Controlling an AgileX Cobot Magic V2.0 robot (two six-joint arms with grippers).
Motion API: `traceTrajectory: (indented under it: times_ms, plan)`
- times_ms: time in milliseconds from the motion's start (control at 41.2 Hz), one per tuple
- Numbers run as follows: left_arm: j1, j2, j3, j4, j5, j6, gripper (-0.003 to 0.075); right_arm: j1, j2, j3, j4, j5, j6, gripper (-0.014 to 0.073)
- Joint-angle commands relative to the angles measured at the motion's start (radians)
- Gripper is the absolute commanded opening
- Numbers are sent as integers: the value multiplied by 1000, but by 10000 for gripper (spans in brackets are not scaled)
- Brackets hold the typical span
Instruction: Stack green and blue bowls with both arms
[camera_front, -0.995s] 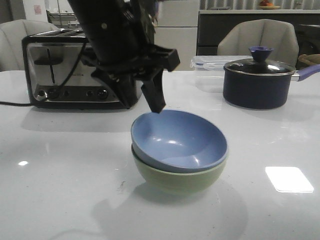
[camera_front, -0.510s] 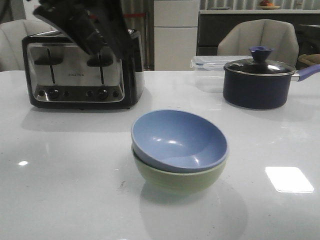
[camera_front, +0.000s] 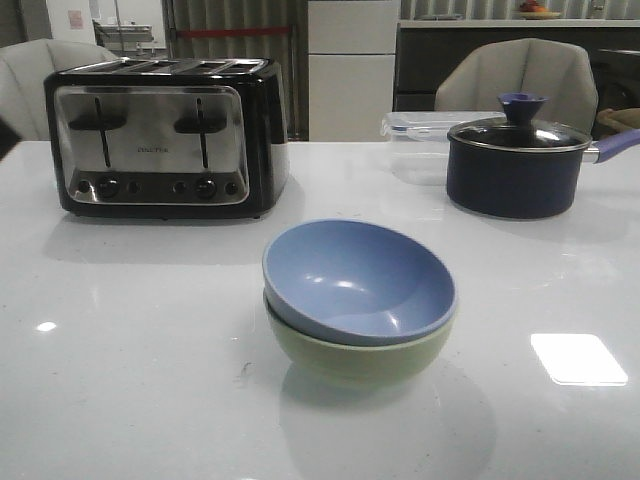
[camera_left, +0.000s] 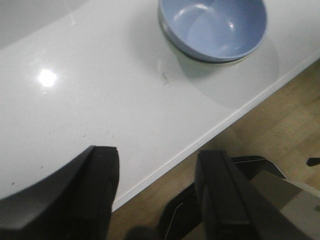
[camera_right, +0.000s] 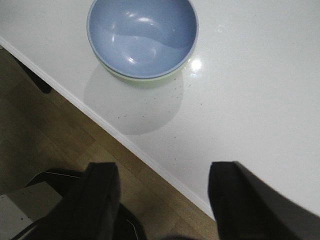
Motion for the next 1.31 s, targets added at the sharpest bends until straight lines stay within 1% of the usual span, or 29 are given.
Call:
traceTrajectory:
  times_ms: [0,170,291,583,607,680,825,898,971,1044,1287]
  plan:
    - [-6,-90,26,53,-47,-77,403,0,-1,-24,-1,-62,2,499]
    - [-6,-213,88,53,-64,-94,403,0,-1,-24,-1,-60,2,499]
    - [-6,-267,99,53,-88,-94,402,0,-1,-24,-1,-60,2,499]
    - [-6,-272,99,53,-114,-90,393,0,-1,-24,-4,-60,1,492]
    - [-6,-272,99,53,-114,-86,380,0,-1,-24,-7,-60,0,482]
    - [-6,-272,99,72,-114,-85,331,0,-1,-24,-12,-60,0,417]
    - [-6,-272,99,112,-114,-84,216,0,-1,-24,-12,-60,0,201]
    - [-6,-272,99,124,-114,-84,171,0,-1,-24,-12,-60,0,120]
    - [-6,-272,99,129,-114,-83,128,0,-1,-24,-12,-61,0,57]
    - [-6,-272,99,129,-114,-61,91,0,-1,-24,-12,-61,0,58]
    - [-6,-272,99,111,-107,-58,92,0,-1,-24,-11,-61,0,57]
